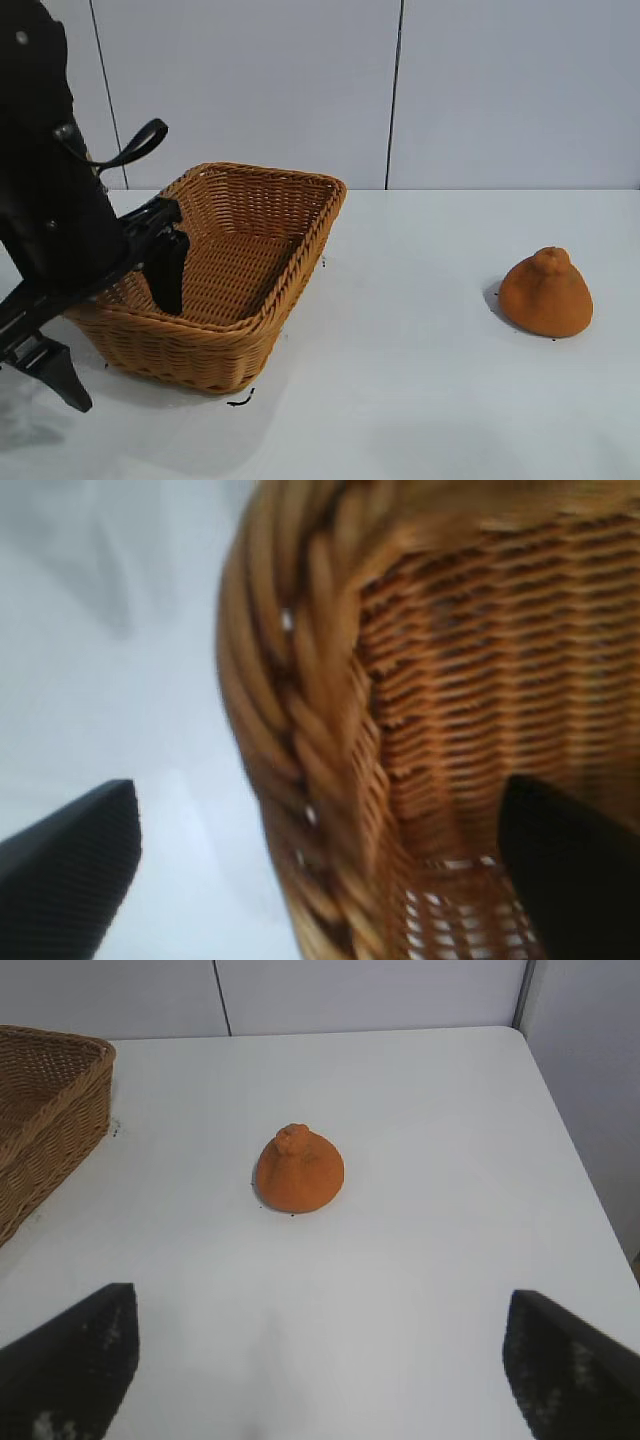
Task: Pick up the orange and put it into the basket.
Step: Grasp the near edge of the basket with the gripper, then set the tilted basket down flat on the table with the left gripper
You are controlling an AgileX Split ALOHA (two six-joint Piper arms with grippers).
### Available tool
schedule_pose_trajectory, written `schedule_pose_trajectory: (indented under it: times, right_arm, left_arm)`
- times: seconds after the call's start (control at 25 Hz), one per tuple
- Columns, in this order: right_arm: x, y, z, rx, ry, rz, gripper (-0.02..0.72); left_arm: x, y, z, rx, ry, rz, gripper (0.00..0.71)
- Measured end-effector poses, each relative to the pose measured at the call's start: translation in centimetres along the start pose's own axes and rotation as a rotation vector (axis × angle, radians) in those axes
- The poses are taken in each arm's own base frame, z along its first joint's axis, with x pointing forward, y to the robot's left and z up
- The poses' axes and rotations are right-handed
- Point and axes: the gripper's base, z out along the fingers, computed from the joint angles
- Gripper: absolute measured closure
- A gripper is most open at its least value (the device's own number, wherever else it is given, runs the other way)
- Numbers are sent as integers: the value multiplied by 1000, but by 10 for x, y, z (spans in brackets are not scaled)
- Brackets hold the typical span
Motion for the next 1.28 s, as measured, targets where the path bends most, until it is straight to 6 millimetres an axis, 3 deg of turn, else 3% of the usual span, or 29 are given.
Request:
schedule_pose_trajectory:
  times: [0.12, 0.24, 0.48, 0.68, 0.92, 1.04, 1.28]
  right_arm:
    - [0, 0, 0, 0, 0, 2, 18]
    - [0, 0, 0, 0, 0, 8, 18]
    - [0, 0, 0, 0, 0, 12, 18]
    - [0, 0, 0, 0, 0, 12, 18]
    - [0, 0, 0, 0, -1, 12, 18]
    - [0, 0, 0, 0, -1, 12, 18]
    - [0, 0, 0, 0, -1, 15, 18]
  left_arm:
    - [0, 0, 0, 4, 0, -14, 109]
    - [0, 0, 0, 4, 1, -30, 233]
    - [0, -1, 0, 13, 2, -67, 596]
    - [0, -3, -2, 25, 2, -79, 620]
    - [-9, -5, -23, 80, 11, -83, 620]
    - [-29, -6, -38, 100, 29, -47, 620]
    - [-50, -22, -61, 137, 46, 124, 620]
